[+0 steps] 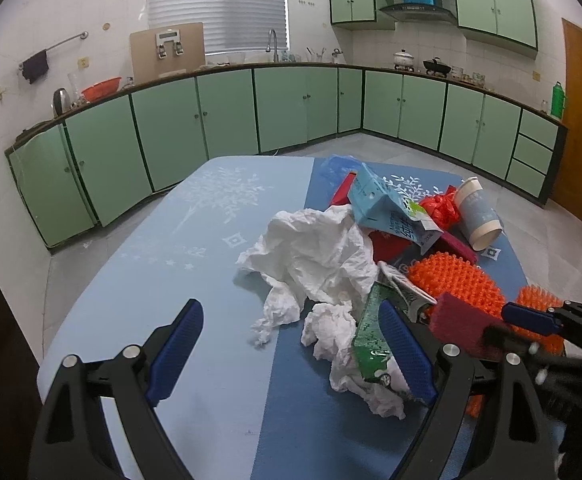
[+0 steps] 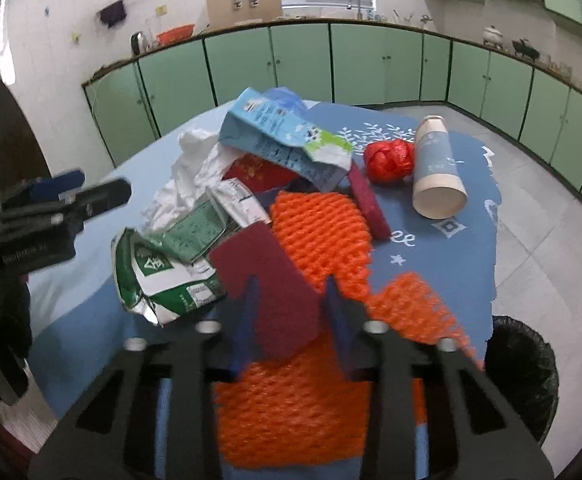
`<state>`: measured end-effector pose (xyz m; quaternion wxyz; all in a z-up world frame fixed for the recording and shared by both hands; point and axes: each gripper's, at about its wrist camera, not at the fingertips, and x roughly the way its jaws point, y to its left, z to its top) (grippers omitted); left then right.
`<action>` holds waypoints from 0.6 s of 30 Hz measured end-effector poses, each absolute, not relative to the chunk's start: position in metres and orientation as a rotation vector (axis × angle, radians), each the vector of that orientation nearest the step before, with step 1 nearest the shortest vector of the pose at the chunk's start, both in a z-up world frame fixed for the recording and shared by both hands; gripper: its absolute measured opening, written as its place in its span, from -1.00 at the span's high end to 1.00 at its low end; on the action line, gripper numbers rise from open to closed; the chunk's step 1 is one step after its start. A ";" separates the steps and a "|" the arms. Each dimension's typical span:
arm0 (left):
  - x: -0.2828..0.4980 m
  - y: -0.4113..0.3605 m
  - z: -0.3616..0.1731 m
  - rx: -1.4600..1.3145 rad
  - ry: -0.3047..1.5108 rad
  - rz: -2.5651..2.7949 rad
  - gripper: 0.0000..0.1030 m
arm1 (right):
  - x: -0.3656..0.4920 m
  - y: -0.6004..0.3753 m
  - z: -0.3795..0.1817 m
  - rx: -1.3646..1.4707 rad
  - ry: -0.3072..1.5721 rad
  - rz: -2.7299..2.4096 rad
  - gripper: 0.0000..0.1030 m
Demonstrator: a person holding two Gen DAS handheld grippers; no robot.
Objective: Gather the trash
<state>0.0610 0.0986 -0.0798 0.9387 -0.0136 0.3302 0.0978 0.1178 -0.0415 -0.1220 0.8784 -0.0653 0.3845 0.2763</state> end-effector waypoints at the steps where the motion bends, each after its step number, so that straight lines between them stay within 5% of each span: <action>1: 0.061 0.098 -0.079 -0.027 0.674 0.199 -0.70 | 0.119 -0.044 -0.121 -0.128 0.804 0.578 0.57; 3: 0.060 0.098 -0.078 -0.025 0.672 0.198 -0.70 | 0.120 -0.045 -0.121 -0.124 0.814 0.591 0.43; 5: 0.060 0.098 -0.077 -0.021 0.669 0.200 -0.70 | 0.119 -0.047 -0.118 -0.106 0.806 0.598 -0.17; 18: 0.063 0.103 -0.077 -0.030 0.675 0.209 -0.70 | 0.113 -0.019 -0.126 -0.269 0.803 0.618 -0.19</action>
